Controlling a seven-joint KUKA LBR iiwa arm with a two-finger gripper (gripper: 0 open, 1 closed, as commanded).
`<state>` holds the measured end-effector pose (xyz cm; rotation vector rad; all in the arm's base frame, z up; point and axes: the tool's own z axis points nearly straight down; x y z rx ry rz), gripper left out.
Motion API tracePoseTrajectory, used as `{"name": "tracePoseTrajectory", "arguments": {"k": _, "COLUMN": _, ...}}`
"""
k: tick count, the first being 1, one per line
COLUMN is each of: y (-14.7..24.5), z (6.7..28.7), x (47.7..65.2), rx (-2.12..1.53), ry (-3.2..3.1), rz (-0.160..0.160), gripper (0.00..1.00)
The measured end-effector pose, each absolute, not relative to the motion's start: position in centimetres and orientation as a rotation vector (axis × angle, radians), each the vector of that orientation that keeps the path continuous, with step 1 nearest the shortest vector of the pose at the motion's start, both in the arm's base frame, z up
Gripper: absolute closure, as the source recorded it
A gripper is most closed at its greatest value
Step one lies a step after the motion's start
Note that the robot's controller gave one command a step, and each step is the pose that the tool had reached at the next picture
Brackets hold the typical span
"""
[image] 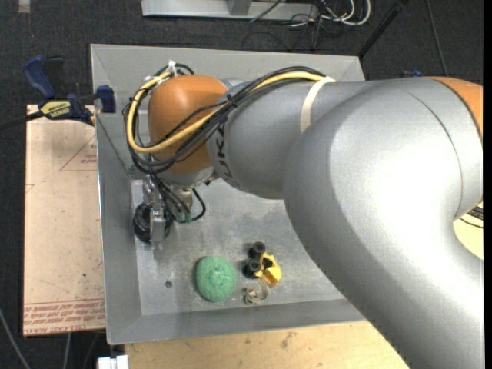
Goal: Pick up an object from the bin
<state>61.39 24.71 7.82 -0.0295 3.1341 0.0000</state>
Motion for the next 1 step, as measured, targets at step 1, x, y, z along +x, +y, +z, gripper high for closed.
{"name": "tracePoseTrajectory", "arguments": {"k": 1, "y": 24.76, "z": 9.74, "x": 61.29, "rx": -0.029, "ry": 3.139, "rz": 0.002, "gripper": 1.0}}
